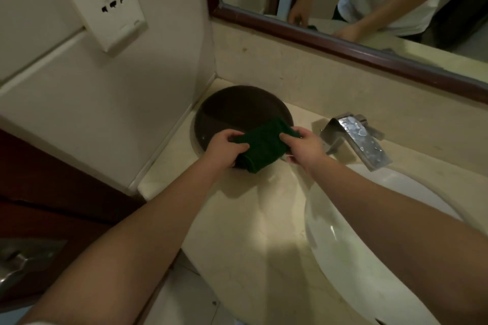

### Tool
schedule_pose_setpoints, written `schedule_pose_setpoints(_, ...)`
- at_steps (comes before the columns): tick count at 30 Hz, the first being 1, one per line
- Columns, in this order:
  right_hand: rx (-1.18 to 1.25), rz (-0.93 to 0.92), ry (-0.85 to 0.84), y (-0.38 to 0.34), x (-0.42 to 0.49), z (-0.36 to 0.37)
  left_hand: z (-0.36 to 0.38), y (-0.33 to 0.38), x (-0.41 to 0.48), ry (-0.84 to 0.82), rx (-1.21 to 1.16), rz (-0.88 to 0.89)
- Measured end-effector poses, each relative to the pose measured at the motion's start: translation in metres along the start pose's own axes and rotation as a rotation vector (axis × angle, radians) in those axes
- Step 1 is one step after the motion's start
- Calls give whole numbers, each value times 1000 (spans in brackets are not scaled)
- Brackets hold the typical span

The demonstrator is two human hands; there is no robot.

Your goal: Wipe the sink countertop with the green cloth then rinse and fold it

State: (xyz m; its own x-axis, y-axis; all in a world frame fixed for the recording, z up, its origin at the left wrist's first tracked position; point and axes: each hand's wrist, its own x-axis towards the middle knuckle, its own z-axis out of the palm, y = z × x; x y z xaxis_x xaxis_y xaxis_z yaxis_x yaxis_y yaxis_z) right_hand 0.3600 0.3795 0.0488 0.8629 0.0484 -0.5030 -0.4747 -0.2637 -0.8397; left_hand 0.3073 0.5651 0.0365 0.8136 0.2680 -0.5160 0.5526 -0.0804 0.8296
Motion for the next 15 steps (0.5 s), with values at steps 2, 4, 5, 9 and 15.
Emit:
schedule_pose_setpoints(2, -60, -36, 18, 0, 12, 7, 3, -1, 8, 46, 74, 25)
schedule_pose_setpoints(4, -134, -74, 49, 3, 22, 12, 7, -3, 15, 84, 139, 54)
schedule_pose_setpoints(5, -169, -88, 64, 3, 25, 13, 9, -4, 18, 101, 163, 70)
schedule_pose_setpoints(9, -209, -99, 92, 2, 31, 16, 13, -6, 27, 127, 244, 106)
schedule_pose_setpoints(15, -464, -175, 66, 4, 40, 15, 16, -9, 30, 161, 441, 203)
